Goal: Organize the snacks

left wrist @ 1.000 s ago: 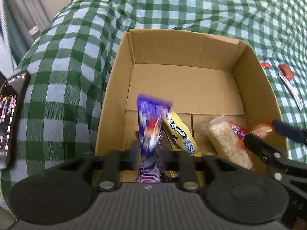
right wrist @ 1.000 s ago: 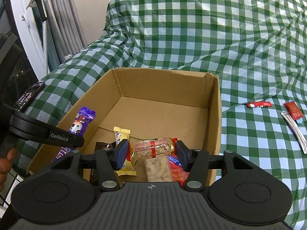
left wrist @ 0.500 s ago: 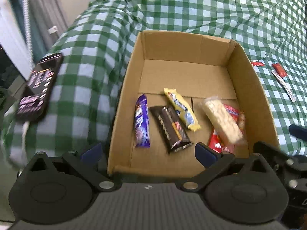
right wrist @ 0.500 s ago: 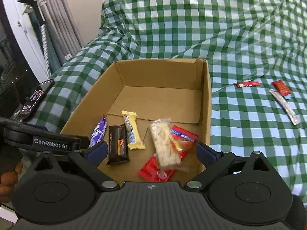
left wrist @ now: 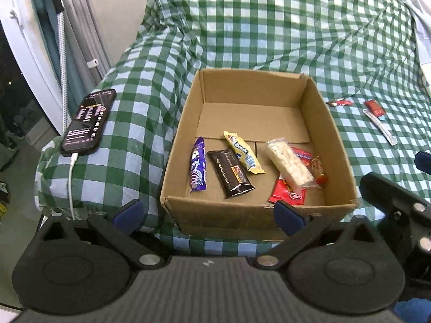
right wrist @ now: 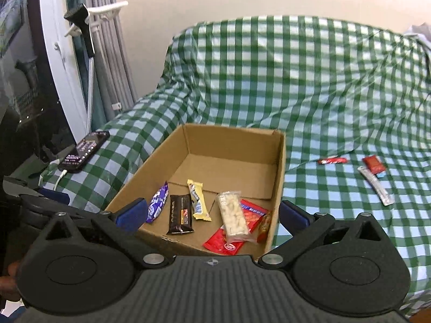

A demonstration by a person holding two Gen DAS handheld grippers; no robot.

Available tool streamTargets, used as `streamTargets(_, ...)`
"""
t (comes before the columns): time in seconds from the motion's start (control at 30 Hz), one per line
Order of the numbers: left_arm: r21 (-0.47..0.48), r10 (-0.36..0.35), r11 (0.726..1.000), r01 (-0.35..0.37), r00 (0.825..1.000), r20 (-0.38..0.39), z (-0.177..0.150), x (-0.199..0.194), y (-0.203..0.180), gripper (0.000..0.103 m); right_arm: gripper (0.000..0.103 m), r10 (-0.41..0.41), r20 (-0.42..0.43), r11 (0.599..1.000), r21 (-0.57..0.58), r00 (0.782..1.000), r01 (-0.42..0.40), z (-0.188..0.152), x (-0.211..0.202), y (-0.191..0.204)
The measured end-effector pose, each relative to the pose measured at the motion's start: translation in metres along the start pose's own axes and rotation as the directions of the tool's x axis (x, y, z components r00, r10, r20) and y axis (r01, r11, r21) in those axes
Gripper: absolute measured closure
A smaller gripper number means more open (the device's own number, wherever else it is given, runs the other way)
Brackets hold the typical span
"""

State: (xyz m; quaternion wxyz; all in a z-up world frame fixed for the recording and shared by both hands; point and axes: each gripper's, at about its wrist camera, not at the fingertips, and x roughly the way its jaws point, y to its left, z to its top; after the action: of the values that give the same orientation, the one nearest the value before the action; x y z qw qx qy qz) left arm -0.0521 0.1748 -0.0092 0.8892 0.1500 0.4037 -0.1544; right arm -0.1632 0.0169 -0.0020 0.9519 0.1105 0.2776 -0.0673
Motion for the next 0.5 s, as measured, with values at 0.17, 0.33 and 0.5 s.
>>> streamTargets(0.17,0.001,0.005,1.000,-0.005,0.999,0.034,-0.006,-0.020,-0.003,0.000,0.001,-0.004,0.045,1.000,0.001,0.999,0.004,-0.003,-0.023,0.000)
streamTargets(0.33,0.003,0.010,1.000,-0.010,0.999,0.053,-0.011,-0.035,-0.006,0.000,0.001,0.002,0.079,1.000,-0.015,0.997,-0.001,-0.007,-0.041,0.002)
streamTargets(0.5,0.004,0.011,1.000,-0.011,0.998,0.061,-0.013,-0.042,-0.005,0.000,0.001,0.001,0.103,1.000,-0.016,0.995,0.001,-0.008,-0.051,0.004)
